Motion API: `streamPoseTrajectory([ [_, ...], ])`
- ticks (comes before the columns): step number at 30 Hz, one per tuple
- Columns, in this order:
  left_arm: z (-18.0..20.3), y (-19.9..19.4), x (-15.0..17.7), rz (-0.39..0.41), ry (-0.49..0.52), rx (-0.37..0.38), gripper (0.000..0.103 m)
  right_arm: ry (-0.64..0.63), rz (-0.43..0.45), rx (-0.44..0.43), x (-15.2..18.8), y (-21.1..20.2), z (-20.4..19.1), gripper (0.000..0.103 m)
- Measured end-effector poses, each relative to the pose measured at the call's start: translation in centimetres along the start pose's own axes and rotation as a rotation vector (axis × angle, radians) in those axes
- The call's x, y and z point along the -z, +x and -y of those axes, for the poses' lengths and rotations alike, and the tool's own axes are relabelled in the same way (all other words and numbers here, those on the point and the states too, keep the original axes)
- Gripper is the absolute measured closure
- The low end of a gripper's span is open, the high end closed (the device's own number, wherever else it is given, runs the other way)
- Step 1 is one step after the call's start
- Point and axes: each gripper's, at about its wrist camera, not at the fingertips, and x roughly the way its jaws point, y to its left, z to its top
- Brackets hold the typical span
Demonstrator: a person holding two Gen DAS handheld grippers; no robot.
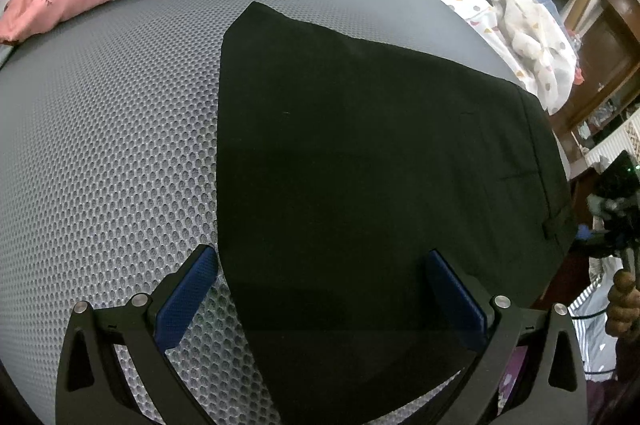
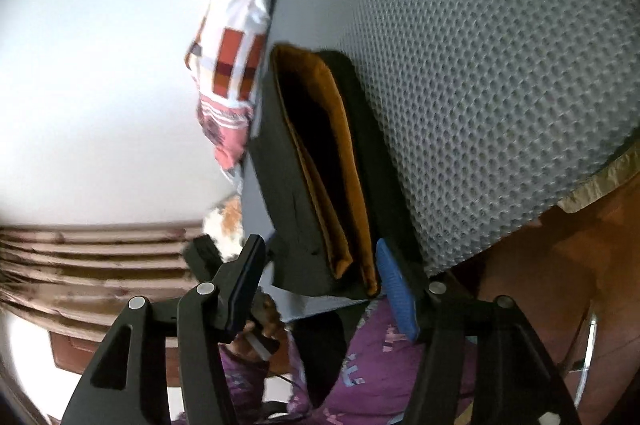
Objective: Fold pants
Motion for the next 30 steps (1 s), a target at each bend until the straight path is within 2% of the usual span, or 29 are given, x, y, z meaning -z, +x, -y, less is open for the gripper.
streamPoseTrajectory([
  [1,0.0,0.0,0.0,-0.001,0.004,-0.001,0.0,-0.024,-0.011,-0.004,0.2,0.4,-0.5,0.085],
  [2,0.1,0.1,0.0,-0.002,0.005,-0.002,0.0,-0.053,-0.026,0.004,0.4,0.5,-1.2,0.087],
  [5,0.1,0.1,-0.2,-0.002,0.003,-0.001,0.0,-0.106,-0.025,0.018,1.0,0.6,-3.1,0.088],
  [8,0.1,0.1,-0.2,0.002,-0.006,0.004,0.0,-0.107,-0.013,0.02,1.8,-0.1,-3.8,0.089],
  [10,-0.1,0.1,-0.2,0.001,-0.002,0.003,0.0,-0.084,-0.03,0.049,2.4,0.1,-2.5,0.09],
  [11,-0.1,0.1,-0.2,-0.003,0.001,-0.003,0.0,-0.031,-0.045,0.061,2.6,0.6,-0.8,0.09],
  [13,-0.1,0.0,-0.2,-0.015,-0.007,-0.005,0.0,0.051,-0.055,0.034,2.7,1.2,1.5,0.093],
  [15,0.1,-0.7,-0.2,-0.014,-0.052,0.032,0.0,0.083,-0.051,0.003,2.8,1.3,2.3,0.093],
  [17,1.1,-2.1,-0.1,0.044,-0.077,0.072,0.0,0.066,-0.049,0.006,2.8,1.1,1.9,0.093],
  [19,2.5,-3.0,0.1,0.09,-0.06,0.093,0.0,0.066,-0.055,0.007,2.8,1.1,1.9,0.093],
  [23,6.5,-5.0,0.6,0.211,0.08,0.131,0.0,0.088,-0.053,-0.01,2.8,0.5,2.8,0.093],
  [25,7.0,-5.8,0.7,0.254,0.111,0.131,0.001,0.103,-0.05,-0.023,2.6,0.6,2.9,0.093],
  [27,6.7,-6.4,0.6,0.3,0.104,0.1,0.001,0.099,-0.048,-0.021,2.6,0.6,2.8,0.093],
  [28,6.4,-7.1,0.7,0.353,0.085,0.042,0.001,0.101,-0.048,-0.022,2.7,0.6,2.8,0.093],
  [30,6.5,-8.6,0.9,0.459,0.096,-0.124,0.001,0.105,-0.049,-0.025,2.7,0.7,3.0,0.093],
])
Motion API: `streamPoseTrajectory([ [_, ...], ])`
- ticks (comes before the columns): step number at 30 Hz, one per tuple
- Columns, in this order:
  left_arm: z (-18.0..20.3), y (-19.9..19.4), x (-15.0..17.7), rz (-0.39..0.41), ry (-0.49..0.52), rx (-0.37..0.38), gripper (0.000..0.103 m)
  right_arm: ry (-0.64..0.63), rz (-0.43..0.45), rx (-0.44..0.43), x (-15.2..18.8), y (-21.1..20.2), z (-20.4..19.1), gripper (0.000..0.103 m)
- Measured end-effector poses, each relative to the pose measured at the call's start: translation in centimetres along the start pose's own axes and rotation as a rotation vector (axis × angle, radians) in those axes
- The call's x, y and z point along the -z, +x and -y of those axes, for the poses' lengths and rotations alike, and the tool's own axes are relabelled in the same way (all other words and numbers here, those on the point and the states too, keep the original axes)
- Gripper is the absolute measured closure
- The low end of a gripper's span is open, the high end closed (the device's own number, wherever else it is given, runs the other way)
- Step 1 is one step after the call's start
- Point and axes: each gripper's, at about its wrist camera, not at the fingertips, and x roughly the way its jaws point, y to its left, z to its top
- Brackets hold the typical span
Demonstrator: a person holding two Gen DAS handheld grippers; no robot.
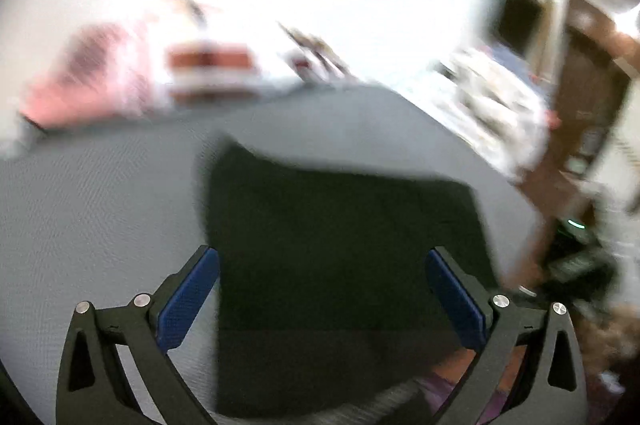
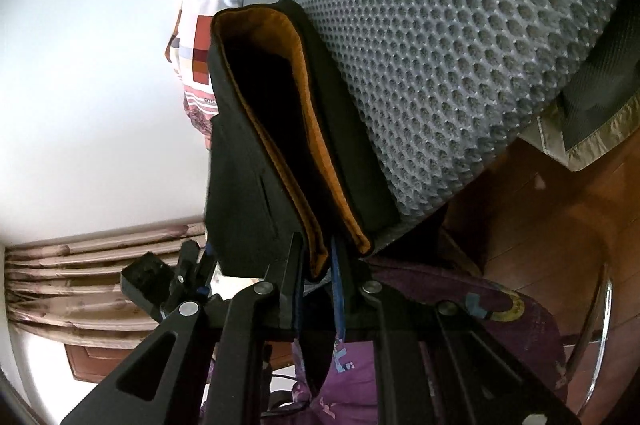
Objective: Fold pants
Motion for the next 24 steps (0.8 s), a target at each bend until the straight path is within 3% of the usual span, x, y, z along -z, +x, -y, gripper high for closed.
streamPoseTrajectory([
  [2,1.6,-0.5,-0.7,0.02,0.084,-0.14,0.001,0.001,-0.002,0.0,0.1,0.2,0.0,0.094],
  [3,2.1,-0.8,-0.9,0.02,0.09,-0.101,0.001,0.002,-0.005,-0.003,0.0,0.3,0.1,0.094],
  [4,2.7,-1.1,-0.9,0.019,0.092,-0.028,0.001,0.002,-0.004,-0.001,-0.1,0.4,0.1,0.094],
  [5,4.3,-1.1,-0.9,-0.008,0.121,0.106,0.001,0.001,-0.004,-0.002,-0.1,0.4,0.1,0.094],
  [8,9.0,1.0,0.7,-0.159,0.25,0.323,0.002,0.005,-0.004,-0.01,-0.2,0.1,0.1,0.094],
  [10,10.9,3.0,2.5,-0.236,0.269,0.434,0.007,0.004,-0.003,-0.012,-0.2,0.1,0.1,0.094],
  [13,13.1,6.0,5.0,-0.373,0.293,0.47,0.026,0.003,-0.004,-0.017,-0.1,0.0,0.0,0.092],
  [16,12.9,6.8,5.5,-0.367,0.274,0.491,0.026,-0.024,0.0,-0.021,0.0,-0.5,-0.7,0.086],
  [18,12.2,7.1,5.1,-0.386,0.206,0.524,0.026,-0.043,0.027,-0.021,-0.4,-1.7,-1.4,0.083],
  [21,11.0,7.5,4.6,-0.386,0.163,0.551,0.026,-0.045,0.09,-0.056,-1.5,-4.1,-1.4,0.059],
  [24,10.9,7.7,4.5,-0.376,0.17,0.546,0.026,-0.046,0.095,-0.063,-2.2,-4.7,-1.5,0.058],
])
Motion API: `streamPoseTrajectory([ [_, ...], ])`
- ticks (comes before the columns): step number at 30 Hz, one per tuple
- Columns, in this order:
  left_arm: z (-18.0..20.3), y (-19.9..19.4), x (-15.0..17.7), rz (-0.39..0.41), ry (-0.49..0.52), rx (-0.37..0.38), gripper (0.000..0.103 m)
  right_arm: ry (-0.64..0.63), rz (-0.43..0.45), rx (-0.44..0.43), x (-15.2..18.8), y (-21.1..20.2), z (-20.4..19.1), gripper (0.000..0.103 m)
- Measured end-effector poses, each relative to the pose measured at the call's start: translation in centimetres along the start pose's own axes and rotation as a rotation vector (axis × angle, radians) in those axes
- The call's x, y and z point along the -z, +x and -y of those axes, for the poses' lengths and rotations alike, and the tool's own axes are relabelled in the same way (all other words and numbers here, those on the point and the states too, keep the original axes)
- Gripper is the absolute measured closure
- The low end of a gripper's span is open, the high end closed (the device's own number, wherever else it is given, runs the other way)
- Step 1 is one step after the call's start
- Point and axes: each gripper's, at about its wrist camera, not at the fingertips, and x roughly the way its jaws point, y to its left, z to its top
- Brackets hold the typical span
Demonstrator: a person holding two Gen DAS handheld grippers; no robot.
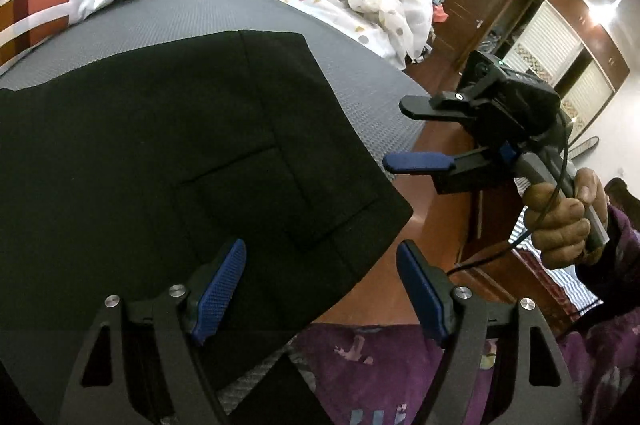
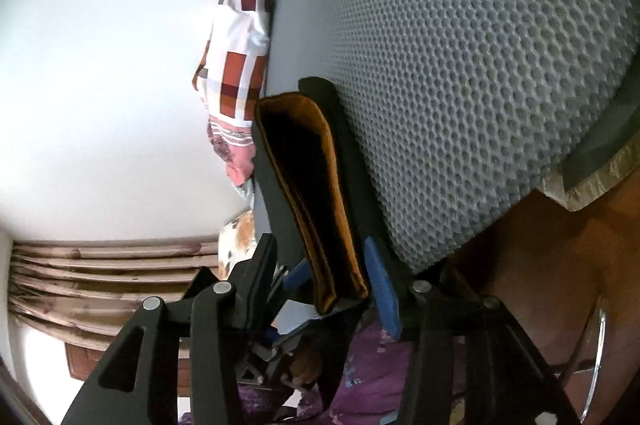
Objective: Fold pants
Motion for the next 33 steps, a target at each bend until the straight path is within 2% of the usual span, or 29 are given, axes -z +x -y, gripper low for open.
streamPoseTrajectory([
  [5,0.0,0.1,0.3,0.003,0.001,0.002,0.026,-0.004,-0.062,-0.029,-0.3,1.7,0.1,0.056],
  [8,0.5,-0.1,0.8,0.005,0.018,-0.01,0.026,0.0,-0.089,-0.046,-0.6,2.8,0.2,0.052],
  [9,0.5,0.0,0.8,0.007,0.02,-0.012,0.026,0.003,-0.101,-0.057,-0.7,3.2,0.2,0.048],
  [15,0.5,0.0,0.9,0.013,0.019,-0.01,0.025,-0.072,-0.091,-0.002,-1.9,3.3,-1.2,0.045],
  [17,0.5,0.0,1.0,0.015,0.023,-0.011,0.025,-0.072,-0.138,-0.039,-1.9,3.9,-1.3,0.043],
  [19,0.5,0.0,1.0,0.017,0.023,-0.012,0.025,-0.132,-0.197,-0.021,-1.7,5.1,-2.2,0.035],
  [21,0.5,0.0,0.9,0.016,0.021,-0.013,0.024,-0.16,-0.219,-0.009,-2.1,6.0,-2.8,0.029],
  [23,0.6,0.0,1.0,0.014,0.022,-0.015,0.024,-0.167,-0.22,0.004,-2.7,6.3,-2.9,0.03],
  [25,0.6,0.0,0.9,0.017,0.02,-0.015,0.024,-0.183,-0.185,-0.001,-3.8,5.5,-3.1,0.029],
  [29,0.6,0.0,1.0,0.024,0.028,-0.017,0.024,-0.213,-0.288,-0.048,-3.2,6.8,-3.3,0.027],
  [31,0.6,0.1,1.0,0.026,0.024,-0.021,0.024,-0.27,-0.293,-0.054,-2.9,7.6,-4.2,0.027],
  [33,0.7,0.1,0.9,0.025,0.025,-0.027,0.023,-0.318,-0.279,-0.022,-3.1,8.6,-4.9,0.028],
])
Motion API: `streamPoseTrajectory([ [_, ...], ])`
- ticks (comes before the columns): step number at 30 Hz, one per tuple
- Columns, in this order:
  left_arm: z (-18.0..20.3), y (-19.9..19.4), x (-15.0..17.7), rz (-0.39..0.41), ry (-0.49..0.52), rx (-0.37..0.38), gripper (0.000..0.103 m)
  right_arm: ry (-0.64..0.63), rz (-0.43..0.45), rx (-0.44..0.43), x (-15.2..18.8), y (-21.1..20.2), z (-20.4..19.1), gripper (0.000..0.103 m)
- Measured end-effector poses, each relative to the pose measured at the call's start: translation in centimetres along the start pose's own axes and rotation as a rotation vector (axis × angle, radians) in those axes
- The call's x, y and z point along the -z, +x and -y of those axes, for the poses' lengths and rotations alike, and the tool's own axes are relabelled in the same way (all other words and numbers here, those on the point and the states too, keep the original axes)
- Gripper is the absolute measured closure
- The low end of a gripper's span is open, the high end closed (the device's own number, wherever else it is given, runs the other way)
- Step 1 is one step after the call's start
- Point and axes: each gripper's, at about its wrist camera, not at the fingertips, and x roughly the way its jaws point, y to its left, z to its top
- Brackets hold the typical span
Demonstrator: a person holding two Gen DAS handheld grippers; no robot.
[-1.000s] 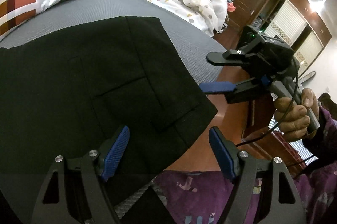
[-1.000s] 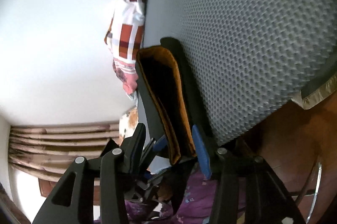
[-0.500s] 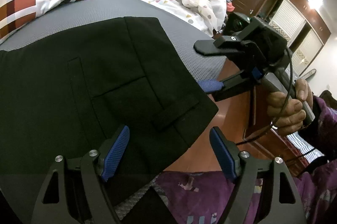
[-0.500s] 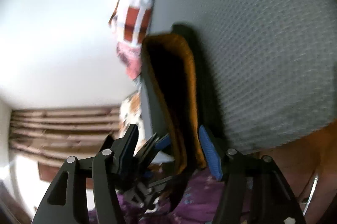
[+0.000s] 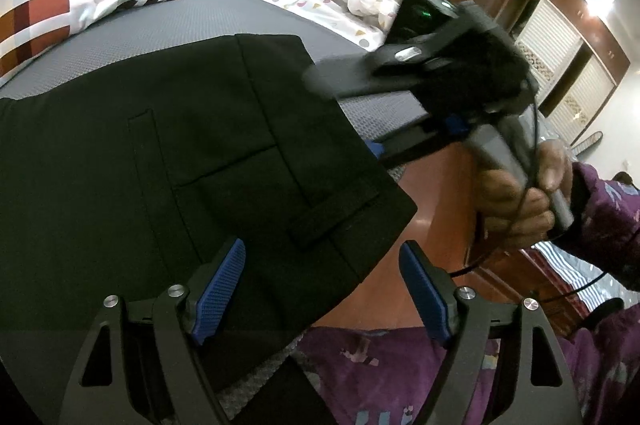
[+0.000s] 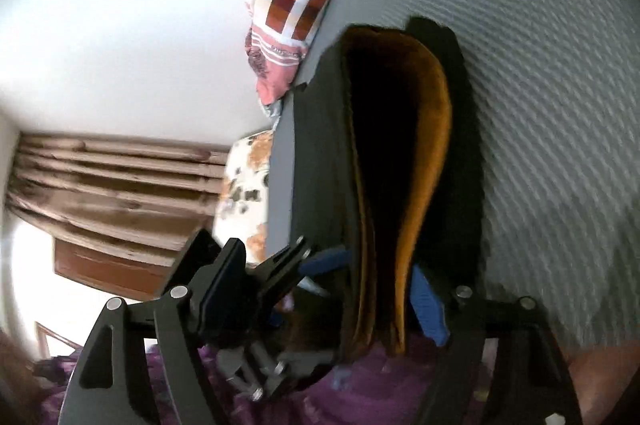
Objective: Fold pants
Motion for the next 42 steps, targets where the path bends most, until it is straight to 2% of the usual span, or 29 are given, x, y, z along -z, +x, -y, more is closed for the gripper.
streamPoseTrajectory([
  [2,0.3,0.0,0.1,0.0,0.02,-0.021,0.023,-0.044,-0.014,0.074,-0.6,1.3,-0.4,0.049],
  [3,0.5,0.0,0.1,-0.001,0.031,-0.034,0.023,-0.07,-0.026,0.144,-0.7,2.0,-0.6,0.072],
  [4,0.7,0.0,0.1,-0.004,0.043,-0.047,0.023,-0.088,-0.038,0.208,-0.7,2.5,-0.6,0.082],
  [6,1.1,-0.3,-0.2,-0.009,0.058,-0.07,0.023,-0.082,-0.035,0.231,-0.7,2.6,-0.3,0.085],
  [9,0.6,-2.2,-1.0,0.026,0.027,-0.122,0.023,-0.087,-0.033,0.245,-1.1,2.8,-1.2,0.087],
  [13,-1.5,-7.1,-1.7,0.157,-0.067,-0.158,0.022,-0.139,-0.002,0.188,-2.7,3.0,-5.0,0.088],
  [17,-4.7,-8.4,-1.5,0.144,-0.147,-0.237,0.019,-0.173,0.028,0.143,-2.3,1.5,-6.8,0.088],
  [21,-7.1,-7.0,-0.4,0.083,-0.255,-0.222,0.019,-0.062,0.037,0.174,-1.2,-0.1,-2.3,0.088],
  [23,-7.4,-6.2,0.1,0.056,-0.267,-0.226,0.019,0.001,0.025,0.198,-0.7,-0.2,0.5,0.088],
  [24,-7.4,-6.2,0.0,0.052,-0.261,-0.233,0.019,0.042,0.02,0.176,-0.5,-0.1,2.2,0.092],
  [26,-7.1,-6.7,-0.1,0.072,-0.247,-0.257,0.019,0.075,0.031,0.131,-0.5,-0.6,3.2,0.092],
  [28,-6.5,-8.4,-0.6,0.136,-0.2,-0.298,0.019,0.034,0.028,0.155,-0.5,-0.4,2.6,0.089],
  [31,-7.7,-11.2,-1.4,0.216,-0.181,-0.356,0.019,0.034,0.022,0.16,-0.7,-0.4,2.6,0.089],
  [34,-10.3,-11.9,-1.8,0.207,-0.208,-0.405,0.019,0.037,0.025,0.16,-0.8,-0.8,2.8,0.089],
  [36,-13.2,-11.6,-1.4,0.167,-0.276,-0.384,0.019,0.034,0.031,0.166,-0.6,-1.2,3.0,0.089],
  [39,-16.5,-10.6,-0.9,0.116,-0.389,-0.289,0.019,0.037,0.041,0.176,-0.5,-1.4,2.9,0.087],
  [42,-17.4,-8.8,-0.8,0.054,-0.375,-0.258,0.019,0.014,0.056,0.212,-0.1,-1.5,2.1,0.084],
])
